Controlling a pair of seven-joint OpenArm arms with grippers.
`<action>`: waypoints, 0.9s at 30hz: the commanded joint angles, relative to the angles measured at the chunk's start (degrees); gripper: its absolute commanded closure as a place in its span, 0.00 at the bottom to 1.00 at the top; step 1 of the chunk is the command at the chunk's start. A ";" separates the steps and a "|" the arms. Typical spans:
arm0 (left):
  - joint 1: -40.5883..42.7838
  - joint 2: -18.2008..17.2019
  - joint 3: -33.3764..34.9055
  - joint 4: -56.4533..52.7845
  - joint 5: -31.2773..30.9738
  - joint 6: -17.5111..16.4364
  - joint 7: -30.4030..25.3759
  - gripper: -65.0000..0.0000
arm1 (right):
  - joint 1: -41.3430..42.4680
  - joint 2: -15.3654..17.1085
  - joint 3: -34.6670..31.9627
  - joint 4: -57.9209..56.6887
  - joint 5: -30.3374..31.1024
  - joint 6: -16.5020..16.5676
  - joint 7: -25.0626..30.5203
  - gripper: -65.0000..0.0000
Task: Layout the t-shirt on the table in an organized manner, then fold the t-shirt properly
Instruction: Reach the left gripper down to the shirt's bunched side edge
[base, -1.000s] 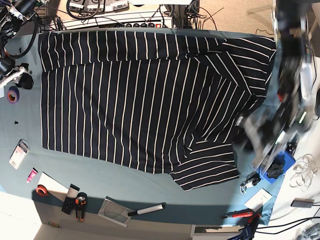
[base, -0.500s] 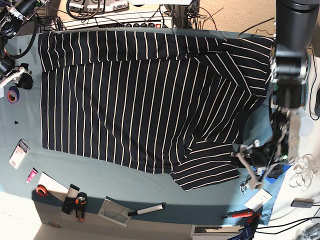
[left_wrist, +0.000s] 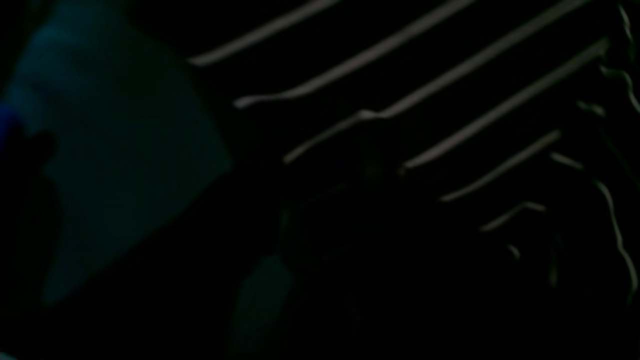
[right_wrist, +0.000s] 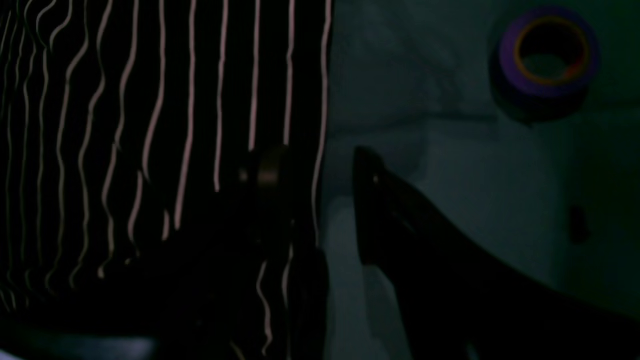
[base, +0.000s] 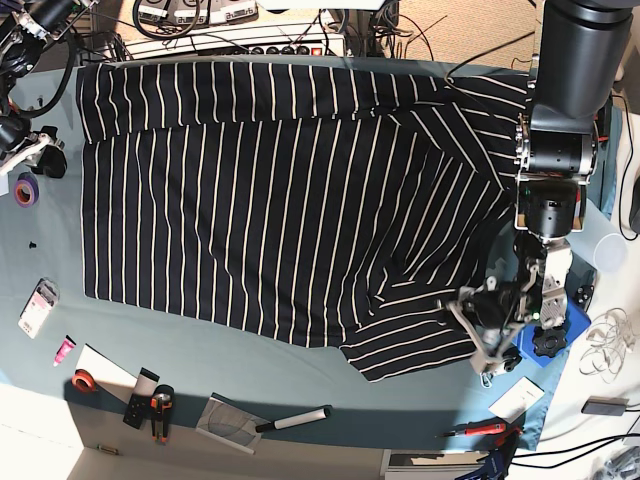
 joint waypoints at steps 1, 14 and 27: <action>-1.92 -0.28 -0.13 0.70 -0.83 -1.09 -0.85 0.91 | 0.33 1.49 0.37 0.81 0.94 0.06 1.07 0.68; -2.10 -1.38 -7.98 12.55 -17.22 -7.19 20.65 1.00 | 5.42 1.64 -0.31 0.17 -8.13 0.06 8.85 0.69; -2.05 -4.15 -22.34 18.82 -37.24 -11.87 41.51 1.00 | 25.09 1.66 -17.68 -22.73 -28.96 -7.80 23.45 0.70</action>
